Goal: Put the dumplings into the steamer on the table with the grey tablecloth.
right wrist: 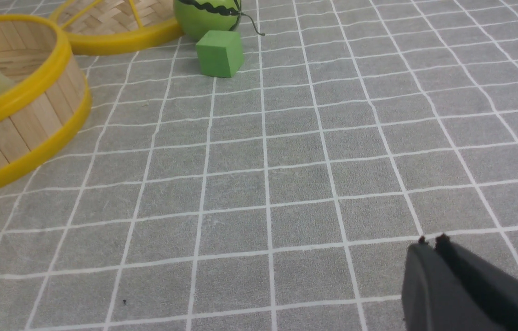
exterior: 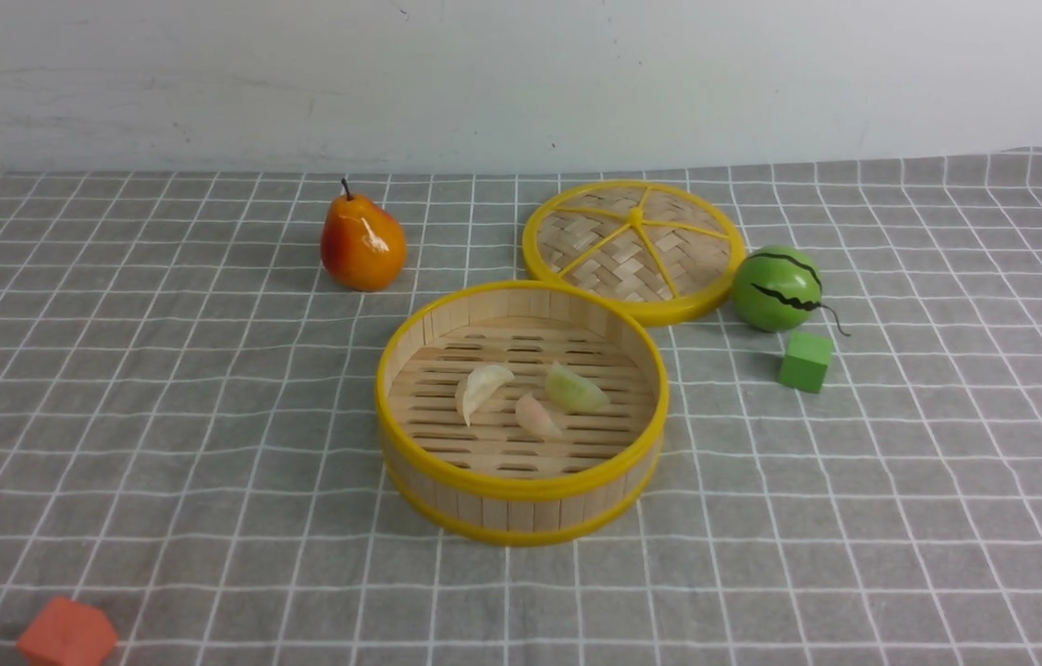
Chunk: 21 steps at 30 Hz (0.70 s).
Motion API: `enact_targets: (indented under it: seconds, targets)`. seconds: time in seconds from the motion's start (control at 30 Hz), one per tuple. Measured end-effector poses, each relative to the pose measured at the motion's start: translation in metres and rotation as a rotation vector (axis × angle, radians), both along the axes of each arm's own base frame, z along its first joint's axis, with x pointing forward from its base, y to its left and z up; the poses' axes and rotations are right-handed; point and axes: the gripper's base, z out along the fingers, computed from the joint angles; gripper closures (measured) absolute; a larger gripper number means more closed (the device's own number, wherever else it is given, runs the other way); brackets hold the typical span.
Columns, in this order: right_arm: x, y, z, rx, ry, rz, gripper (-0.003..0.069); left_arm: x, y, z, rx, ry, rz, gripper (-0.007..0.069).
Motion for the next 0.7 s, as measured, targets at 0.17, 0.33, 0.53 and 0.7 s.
enact_targets:
  seconds: [0.17, 0.33, 0.53, 0.7]
  targets:
    - [0.0, 0.0, 0.0, 0.0, -0.001, 0.0, 0.0637, -0.008, 0.002, -0.006, 0.012, 0.028, 0.022, 0.0638]
    - [0.0, 0.0, 0.0, 0.0, 0.0, 0.0, 0.0633, -0.014, 0.001, -0.021, 0.016, 0.178, 0.013, 0.0638]
    - [0.0, 0.0, 0.0, 0.0, 0.0, 0.0, 0.0625, -0.015, 0.001, -0.024, 0.017, 0.216, 0.01, 0.0638]
    - [0.0, 0.0, 0.0, 0.0, 0.0, 0.0, 0.0617, -0.014, 0.001, -0.024, 0.017, 0.214, 0.01, 0.0638]
